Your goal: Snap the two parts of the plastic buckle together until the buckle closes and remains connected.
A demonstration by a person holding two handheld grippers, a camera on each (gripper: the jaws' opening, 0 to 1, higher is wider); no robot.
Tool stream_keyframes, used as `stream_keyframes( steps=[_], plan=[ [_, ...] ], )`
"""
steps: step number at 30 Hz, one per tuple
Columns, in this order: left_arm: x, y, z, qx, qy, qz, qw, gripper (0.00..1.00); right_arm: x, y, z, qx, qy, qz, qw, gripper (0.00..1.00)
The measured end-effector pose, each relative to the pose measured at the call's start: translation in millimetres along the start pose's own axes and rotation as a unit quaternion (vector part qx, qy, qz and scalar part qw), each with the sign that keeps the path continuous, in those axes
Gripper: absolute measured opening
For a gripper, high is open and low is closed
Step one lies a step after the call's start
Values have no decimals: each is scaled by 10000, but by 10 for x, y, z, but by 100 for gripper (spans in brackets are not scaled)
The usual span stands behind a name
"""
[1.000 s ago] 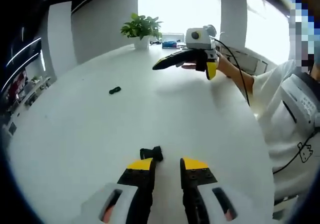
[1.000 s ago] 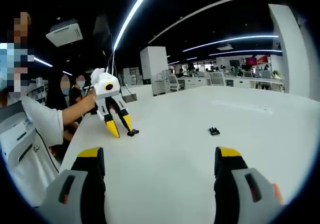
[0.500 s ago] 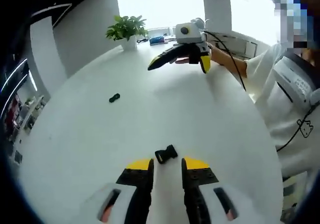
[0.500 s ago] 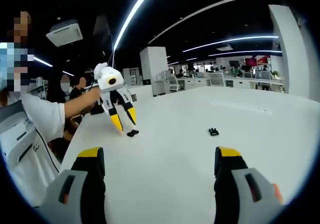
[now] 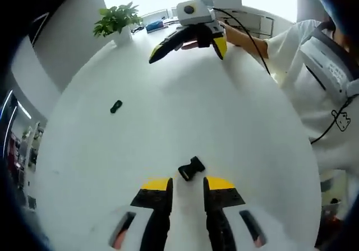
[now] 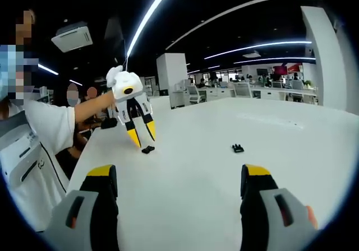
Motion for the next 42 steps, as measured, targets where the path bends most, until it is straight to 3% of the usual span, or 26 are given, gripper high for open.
stream_keyframes(
  steps=[8,15,20,25,42],
  plan=[
    [-2,-92,5,595,307,365,9971,21,-4,11,-6,-26,14,37,10000,91],
    [17,-170,43,1295,420,677,9884,20,-19,8,-35,-28,82,19,10000,91],
    [35,-193,25,1855,727,937,9755,19,-29,6,-58,-38,137,20,9999,91],
    [64,-212,41,2280,789,1212,9629,19,-35,-3,-66,-56,163,7,9999,91],
    [201,-181,-30,2873,1374,1581,9347,17,-70,-11,-103,-23,256,-5,9997,91]
  ],
)
Point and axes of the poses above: the point that each gripper's makers call its tool centre point, and the gripper's own axes: x roughly forward along the fingers, z roughly to its left, y roughly out of its underside, the point moved 5 cm from there along -x, roughly backward along the fingers, and after that the axes turned 11 degrees about -z, right-handed, at the moved point
